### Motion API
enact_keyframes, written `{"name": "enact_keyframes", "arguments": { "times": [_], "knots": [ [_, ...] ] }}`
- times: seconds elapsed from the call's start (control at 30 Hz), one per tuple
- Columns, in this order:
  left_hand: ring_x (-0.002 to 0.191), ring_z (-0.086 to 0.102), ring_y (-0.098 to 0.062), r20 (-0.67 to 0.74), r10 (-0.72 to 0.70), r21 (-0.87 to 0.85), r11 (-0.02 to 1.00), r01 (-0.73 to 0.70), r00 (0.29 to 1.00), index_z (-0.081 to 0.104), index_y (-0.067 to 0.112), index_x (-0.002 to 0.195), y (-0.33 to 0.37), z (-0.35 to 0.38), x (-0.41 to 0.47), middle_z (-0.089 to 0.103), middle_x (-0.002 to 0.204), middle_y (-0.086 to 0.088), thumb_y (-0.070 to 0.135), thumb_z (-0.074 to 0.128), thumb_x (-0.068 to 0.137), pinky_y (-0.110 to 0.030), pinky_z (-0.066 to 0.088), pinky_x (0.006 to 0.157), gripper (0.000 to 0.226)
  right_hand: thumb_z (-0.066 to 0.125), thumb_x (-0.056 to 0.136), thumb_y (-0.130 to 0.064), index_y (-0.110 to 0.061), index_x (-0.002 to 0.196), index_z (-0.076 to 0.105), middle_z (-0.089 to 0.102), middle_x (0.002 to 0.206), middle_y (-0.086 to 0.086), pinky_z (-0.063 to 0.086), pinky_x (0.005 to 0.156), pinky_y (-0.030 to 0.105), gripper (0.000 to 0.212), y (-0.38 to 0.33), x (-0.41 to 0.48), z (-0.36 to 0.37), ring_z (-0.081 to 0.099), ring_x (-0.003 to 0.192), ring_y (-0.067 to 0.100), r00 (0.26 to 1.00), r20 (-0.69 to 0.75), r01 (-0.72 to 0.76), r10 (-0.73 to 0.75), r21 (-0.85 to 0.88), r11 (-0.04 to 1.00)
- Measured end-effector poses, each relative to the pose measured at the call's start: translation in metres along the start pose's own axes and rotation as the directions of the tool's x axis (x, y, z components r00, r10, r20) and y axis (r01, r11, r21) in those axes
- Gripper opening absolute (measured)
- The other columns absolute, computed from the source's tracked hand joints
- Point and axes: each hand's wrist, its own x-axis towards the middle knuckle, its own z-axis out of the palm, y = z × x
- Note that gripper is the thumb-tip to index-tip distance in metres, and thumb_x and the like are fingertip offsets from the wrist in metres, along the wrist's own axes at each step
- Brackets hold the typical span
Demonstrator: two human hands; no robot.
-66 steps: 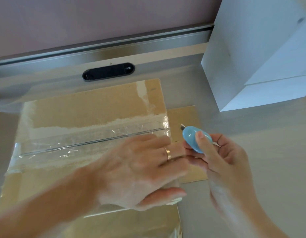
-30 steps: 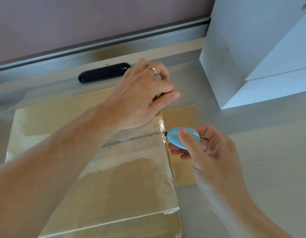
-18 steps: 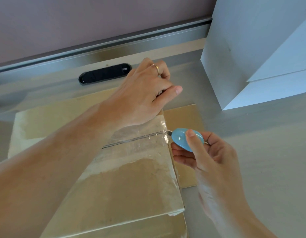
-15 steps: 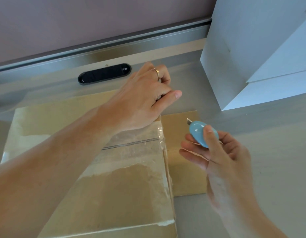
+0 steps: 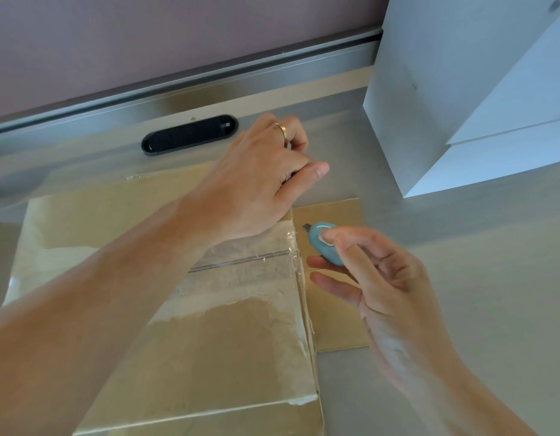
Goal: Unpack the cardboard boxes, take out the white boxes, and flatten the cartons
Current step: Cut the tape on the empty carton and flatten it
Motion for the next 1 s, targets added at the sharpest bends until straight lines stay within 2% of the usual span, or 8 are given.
{"name": "enact_keyframes", "arguments": {
  "times": [0.1,0.17,0.27,0.33,0.5,0.8,0.9,1.0],
  "knots": [
    [0.097,0.046,-0.019,-0.002,0.003,0.001,1.0,-0.003,1.0,0.044,0.03,0.065,0.0,0.001,-0.001,0.05,0.098,0.003,0.046,0.039,0.108,-0.045,0.046,0.085,0.046,0.074,0.088,-0.012,-0.008,0.092,0.079,0.079,0.093,0.012,0.062,0.072,0.023,0.008,0.003,0.003,0.001,0.079,0.08,0.028,0.998,-0.056,0.034,-0.034,0.001,0.999],
    [0.097,0.045,-0.019,-0.002,0.001,-0.002,1.0,-0.001,1.0,0.044,0.03,0.066,0.001,0.001,-0.001,0.05,0.098,0.003,0.046,0.039,0.108,-0.046,0.047,0.085,0.046,0.073,0.089,-0.006,-0.01,0.101,0.073,0.08,0.094,0.013,0.061,0.073,0.022,0.012,0.002,0.004,0.003,0.079,0.081,0.029,0.999,-0.03,0.036,-0.035,0.011,0.999],
    [0.097,0.045,-0.019,-0.01,-0.003,-0.004,1.0,0.003,1.0,0.044,0.03,0.067,0.001,0.001,-0.001,0.05,0.098,0.003,0.045,0.04,0.109,-0.047,0.047,0.085,0.044,0.075,0.086,-0.013,-0.015,0.115,0.06,0.08,0.092,0.013,0.06,0.07,0.02,0.033,-0.001,0.006,0.006,0.079,0.079,0.029,0.999,-0.022,0.024,-0.023,0.023,0.999],
    [0.097,0.045,-0.019,-0.015,-0.003,-0.001,1.0,0.003,1.0,0.044,0.03,0.067,0.001,0.001,-0.001,0.05,0.098,0.003,0.044,0.041,0.109,-0.047,0.047,0.085,0.044,0.077,0.082,-0.019,-0.013,0.116,0.064,0.081,0.093,0.01,0.06,0.069,0.02,0.037,-0.002,0.007,0.008,0.079,0.079,0.028,0.999,-0.034,0.029,-0.029,0.015,0.999],
    [0.098,0.044,-0.015,-0.02,-0.02,0.01,1.0,0.02,1.0,0.048,0.03,0.069,0.003,0.001,0.0,0.051,0.099,0.003,0.046,0.04,0.108,-0.045,0.047,0.086,0.043,0.075,0.088,-0.015,-0.008,0.106,0.076,0.081,0.096,0.009,0.06,0.071,0.02,0.02,0.0,0.009,0.003,0.079,0.081,0.027,0.997,-0.058,0.05,-0.05,-0.009,0.999],
    [0.097,0.043,-0.014,-0.022,-0.032,0.011,0.999,0.033,0.999,0.043,0.033,0.068,0.005,0.001,0.002,0.05,0.099,0.003,0.045,0.041,0.108,-0.042,0.046,0.085,0.042,0.078,0.085,-0.02,-0.015,0.1,0.08,0.081,0.095,0.008,0.06,0.071,0.02,0.016,0.002,0.01,0.003,0.079,0.081,0.026,0.998,-0.021,0.057,-0.058,-0.032,0.998],
    [0.097,0.042,-0.013,-0.036,-0.028,0.012,1.0,0.028,0.999,0.045,0.032,0.07,0.005,0.002,0.002,0.05,0.098,0.003,0.045,0.041,0.108,-0.04,0.046,0.083,0.04,0.077,0.089,-0.017,-0.019,0.099,0.081,0.081,0.094,0.006,0.06,0.071,0.021,0.01,0.001,0.012,0.003,0.079,0.081,0.025,0.997,0.018,0.073,-0.072,-0.082,0.994],
    [0.096,0.042,-0.013,-0.046,-0.03,0.022,0.999,0.031,0.998,0.047,0.033,0.071,0.005,0.004,0.002,0.05,0.098,0.004,0.045,0.043,0.108,-0.041,0.046,0.083,0.039,0.075,0.094,-0.015,-0.024,0.101,0.079,0.081,0.092,0.001,0.059,0.065,0.021,0.012,-0.002,0.013,-0.002,0.078,0.072,0.022,0.994,0.07,0.092,-0.079,-0.204,0.975]
  ]
}}
